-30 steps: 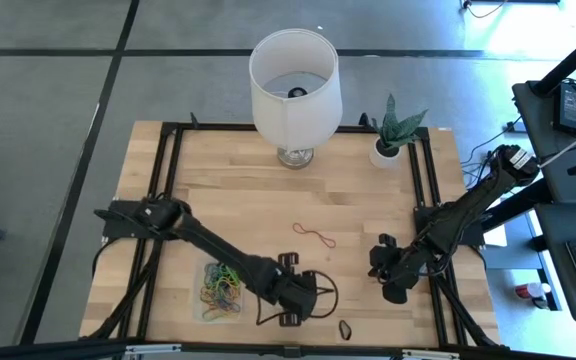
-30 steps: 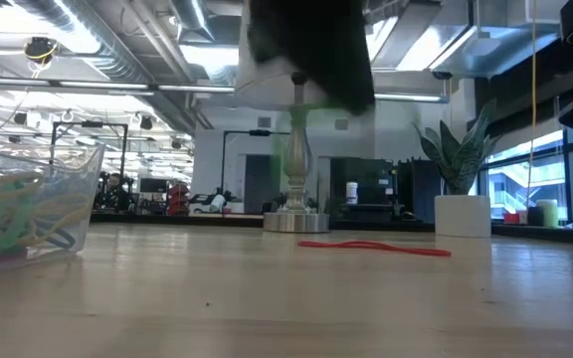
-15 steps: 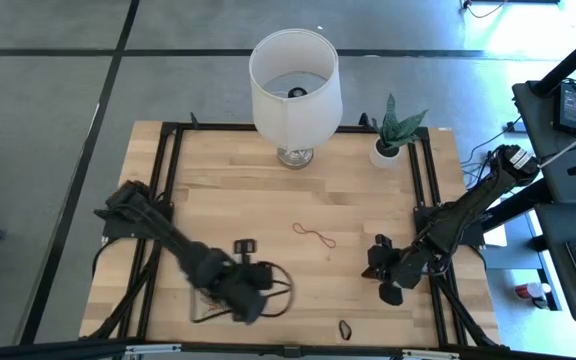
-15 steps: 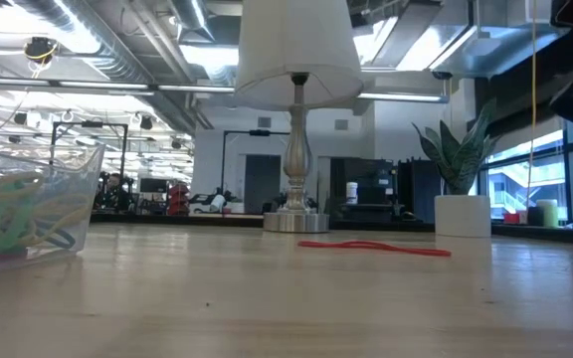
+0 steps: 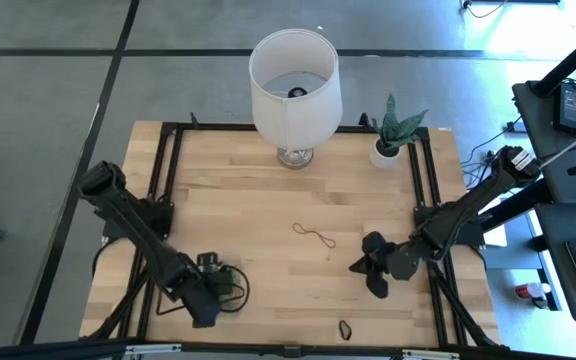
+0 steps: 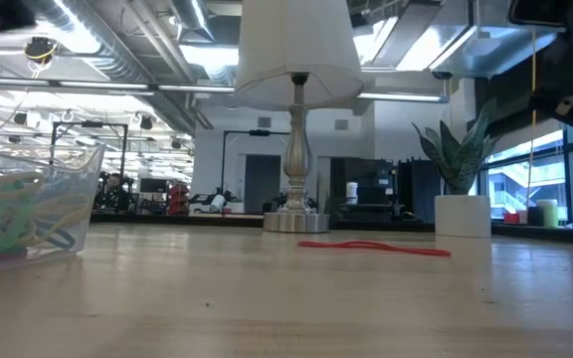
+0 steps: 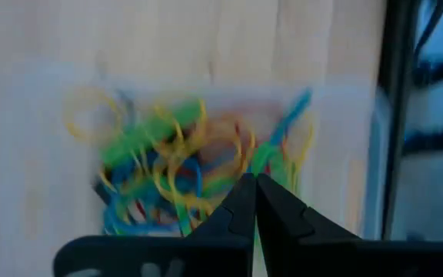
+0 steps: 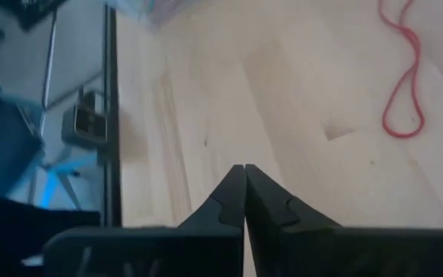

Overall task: Pick and place rubber bands into bin
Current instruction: Put the green rubber band into the transparent bin, then put the red rubber band into the transparent bin

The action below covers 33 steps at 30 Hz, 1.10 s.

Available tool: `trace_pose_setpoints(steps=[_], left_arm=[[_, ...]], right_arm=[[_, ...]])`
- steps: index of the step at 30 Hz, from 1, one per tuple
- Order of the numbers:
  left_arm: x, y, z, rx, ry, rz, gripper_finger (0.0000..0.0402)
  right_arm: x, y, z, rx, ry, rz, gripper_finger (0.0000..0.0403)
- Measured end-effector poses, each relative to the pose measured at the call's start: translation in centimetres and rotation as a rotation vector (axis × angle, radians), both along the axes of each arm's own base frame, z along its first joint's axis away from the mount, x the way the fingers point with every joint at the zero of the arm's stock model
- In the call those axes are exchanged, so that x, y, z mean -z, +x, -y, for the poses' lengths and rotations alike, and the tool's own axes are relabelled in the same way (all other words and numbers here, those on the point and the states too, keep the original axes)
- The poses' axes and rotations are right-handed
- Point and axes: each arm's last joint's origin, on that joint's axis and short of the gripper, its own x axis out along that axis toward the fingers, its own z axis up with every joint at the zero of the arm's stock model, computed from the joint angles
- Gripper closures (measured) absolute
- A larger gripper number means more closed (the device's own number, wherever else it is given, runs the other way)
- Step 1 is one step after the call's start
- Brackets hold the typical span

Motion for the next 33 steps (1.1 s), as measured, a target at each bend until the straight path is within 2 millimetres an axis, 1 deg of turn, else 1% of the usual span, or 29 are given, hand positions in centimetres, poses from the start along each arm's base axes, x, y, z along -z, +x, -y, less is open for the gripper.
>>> trace_pose_setpoints(steps=[2, 4, 8, 10, 15, 20, 23, 27, 30, 33], left_arm=[[1.3, -0.6, 0.0, 0.024, -0.001, -0.06, 0.0399], [2.1, -0.9, 0.1, 0.034, -0.001, -0.084, 0.0399], [2.5, -0.9, -0.1, 0.054, 0.03, -0.095, 0.0397], [2.5, -0.9, -0.1, 0.066, 0.032, -0.093, 0.0389], [2.5, -0.9, -0.1, 0.095, 0.035, -0.098, 0.0343], [2.3, -1.0, -0.1, 0.143, 0.045, -0.091, 0.0295], [1.7, -0.7, -0.1, 0.164, 0.041, -0.073, 0.0279], [0.3, 0.4, -0.1, 0.16, 0.018, -0.028, 0.0273], [-1.0, 1.5, -0.6, 0.101, 0.016, 0.032, 0.0276], [-2.4, 2.9, -1.3, 0.021, 0.052, 0.134, 0.0284]], right_arm=[[-0.1, 0.3, 0.3, 0.035, 0.028, 0.004, 0.0397], [-0.2, 0.5, 0.5, 0.063, 0.054, 0.011, 0.0397], [-0.3, 1.0, 1.0, 0.121, 0.089, 0.018, 0.0397], [-0.3, 1.1, 1.2, 0.14, 0.096, 0.02, 0.0397], [-0.3, 1.4, 1.6, 0.193, 0.132, 0.015, 0.0397], [-0.3, 1.5, 1.9, 0.209, 0.135, 0.015, 0.0397], [-0.3, 1.6, 2.0, 0.214, 0.133, 0.014, 0.0397], [-0.2, 1.6, 2.0, 0.211, 0.125, 0.009, 0.0397], [-0.1, 1.5, 2.1, 0.194, 0.094, 0.003, 0.0397], [-0.1, 1.5, 2.2, 0.124, -0.004, 0.014, 0.0397]])
